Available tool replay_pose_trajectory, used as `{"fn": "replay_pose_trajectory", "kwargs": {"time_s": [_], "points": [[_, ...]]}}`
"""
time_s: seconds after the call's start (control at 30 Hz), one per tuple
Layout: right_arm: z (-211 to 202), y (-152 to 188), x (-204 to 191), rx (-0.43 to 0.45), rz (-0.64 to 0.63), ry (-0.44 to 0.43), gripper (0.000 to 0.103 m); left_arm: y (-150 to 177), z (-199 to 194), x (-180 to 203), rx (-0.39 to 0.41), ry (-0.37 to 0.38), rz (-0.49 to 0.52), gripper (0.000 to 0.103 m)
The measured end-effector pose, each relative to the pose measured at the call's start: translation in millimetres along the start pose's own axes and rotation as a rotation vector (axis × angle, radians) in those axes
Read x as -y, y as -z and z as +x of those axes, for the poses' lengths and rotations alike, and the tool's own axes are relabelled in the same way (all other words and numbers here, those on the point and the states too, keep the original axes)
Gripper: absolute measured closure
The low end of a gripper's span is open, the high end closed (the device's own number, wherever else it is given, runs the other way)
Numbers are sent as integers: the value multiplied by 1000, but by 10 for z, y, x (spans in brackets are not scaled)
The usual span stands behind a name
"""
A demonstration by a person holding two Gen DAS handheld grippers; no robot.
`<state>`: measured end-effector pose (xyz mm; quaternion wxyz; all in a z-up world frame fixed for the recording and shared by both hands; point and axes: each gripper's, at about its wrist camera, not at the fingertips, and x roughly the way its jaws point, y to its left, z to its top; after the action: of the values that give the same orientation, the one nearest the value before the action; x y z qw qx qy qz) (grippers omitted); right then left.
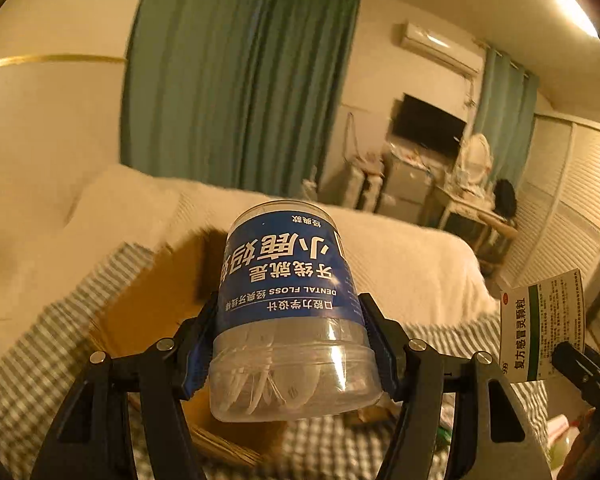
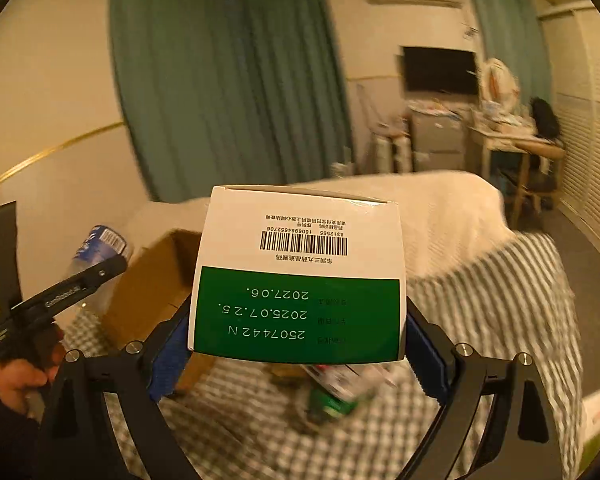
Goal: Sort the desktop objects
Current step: 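Drop the floss jar with the left tool while the right tool drops the green box into the cardboard box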
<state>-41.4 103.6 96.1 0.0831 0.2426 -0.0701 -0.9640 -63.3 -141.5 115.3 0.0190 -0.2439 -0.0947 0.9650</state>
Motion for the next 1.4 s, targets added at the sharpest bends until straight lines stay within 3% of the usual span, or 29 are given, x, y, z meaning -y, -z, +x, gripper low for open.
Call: {"fn": "replay_pose_trajectory", "kwargs": {"time_s": [0.1,0.3,0.53,0.77,1.07,1.13,1.2,1.27,1.4], "points": [[184,-164,-296,18,-37,-51,10,-215,39,-243,30,-42,-22,36],[680,-318,-773,-2,-40,-156,11,-344,333,-523,33,-92,-51,36],[1420,-297,-1137,-82,-39,-218,11,109,1007,-884,-58,-117,-81,36],[2187,-101,-1538,-165,-109,-203,11,415,1349,-993,-137,-116,-63,36],[2689,217,-1754,-222,-171,-126,10,618,1565,-1030,-219,-165,-2,36],[2693,233,-1740,-218,-157,-143,9,626,1532,-990,-220,-163,6,32],[2738,178,-1712,-195,-141,-125,2,616,1473,-951,-210,-156,12,10],[2709,130,-1693,-165,-130,-97,1,585,1401,-944,-184,-176,4,1],[2368,1,-1546,-129,-102,-108,0,526,1275,-973,-159,-161,-44,1]]}}
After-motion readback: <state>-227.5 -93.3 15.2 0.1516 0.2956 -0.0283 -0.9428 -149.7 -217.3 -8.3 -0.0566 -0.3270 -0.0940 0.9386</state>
